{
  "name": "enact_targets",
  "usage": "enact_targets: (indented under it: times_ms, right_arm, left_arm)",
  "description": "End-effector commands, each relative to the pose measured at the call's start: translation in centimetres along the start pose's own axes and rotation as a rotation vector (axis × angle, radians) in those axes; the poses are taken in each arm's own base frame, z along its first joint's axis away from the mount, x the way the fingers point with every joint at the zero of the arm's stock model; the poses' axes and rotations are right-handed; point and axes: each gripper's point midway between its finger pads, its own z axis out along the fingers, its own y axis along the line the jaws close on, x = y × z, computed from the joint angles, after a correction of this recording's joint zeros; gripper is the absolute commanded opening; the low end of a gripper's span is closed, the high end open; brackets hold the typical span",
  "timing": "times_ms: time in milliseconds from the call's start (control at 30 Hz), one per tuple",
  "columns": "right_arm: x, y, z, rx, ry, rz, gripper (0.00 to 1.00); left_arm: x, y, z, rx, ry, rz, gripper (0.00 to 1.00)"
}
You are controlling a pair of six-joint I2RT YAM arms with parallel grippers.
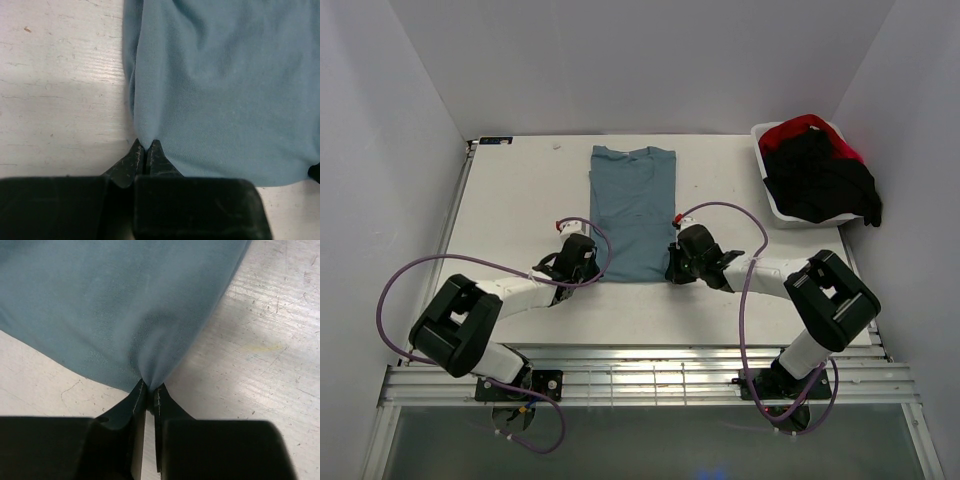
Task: Fold and stack the t-shirts
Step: Grab one side of the 2/3 rectangular tshirt with both arms
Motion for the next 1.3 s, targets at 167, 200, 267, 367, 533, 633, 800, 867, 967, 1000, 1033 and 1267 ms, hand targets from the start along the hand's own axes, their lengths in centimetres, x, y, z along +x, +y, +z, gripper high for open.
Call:
enact_targets:
  times_ms: [167, 200, 267, 367, 533, 633, 800, 867, 967, 1000, 1033, 1267]
  right_arm:
    - [3.9, -1.1, -0.9, 0.082, 0.130, -0.025, 0.08]
    - [4.3, -0.9, -1.2, 0.094, 0.133, -0.039, 0.08]
    - [5.2, -0.8, -2.1, 0.109, 0.148, -0.051, 0.08]
    - [6.9, -0.4, -3.2, 0.120, 0.165, -0.058, 0.08]
    - [9.6, 0.6, -5.4, 0.130, 0.178, -0.047, 0.08]
    - [11.0, 1.1, -6.9, 0.131, 0.183, -0.055, 0.08]
    - [10.2, 2.0, -9.2, 0.162, 0.131, -0.055, 0.08]
    - [8.7, 2.6, -10.0, 0.155, 0.084, -0.053, 0.08]
    - [5.6, 3.6, -11.1, 0.153, -0.007, -0.049, 0.08]
    - [4.7, 3.5, -11.3, 0.168, -0.039, -0.058, 0.08]
    - [3.5, 4.1, -11.6, 0.162, -0.071, -0.057, 0.08]
    - [-1.4, 5.2, -11.4, 0.238, -0.183, -0.120, 0.08]
  left_arm:
    - [5.0, 2.1, -2.1, -0.039, 0.146, 0.054, 0.00]
    - [5.5, 2.4, -2.6, -0.050, 0.159, 0.061, 0.00]
    - [6.8, 2.1, -3.6, -0.042, 0.171, 0.082, 0.00]
    - [8.2, 1.5, -5.4, -0.040, 0.170, 0.081, 0.00]
    - [10.9, 2.1, -7.5, -0.071, 0.190, 0.027, 0.00]
    - [12.1, 2.7, -8.9, -0.099, 0.204, 0.033, 0.00]
    - [11.3, 3.0, -11.5, -0.156, 0.132, -0.011, 0.00]
    - [9.6, 1.6, -12.5, -0.126, 0.078, -0.042, 0.00]
    - [6.8, 0.1, -13.2, -0.100, -0.020, -0.068, 0.00]
    - [5.7, -0.2, -13.3, -0.098, -0.064, -0.066, 0.00]
    - [5.0, -0.6, -13.4, -0.095, -0.087, -0.065, 0.00]
    - [0.0, -3.3, -13.8, -0.127, -0.263, -0.008, 0.00]
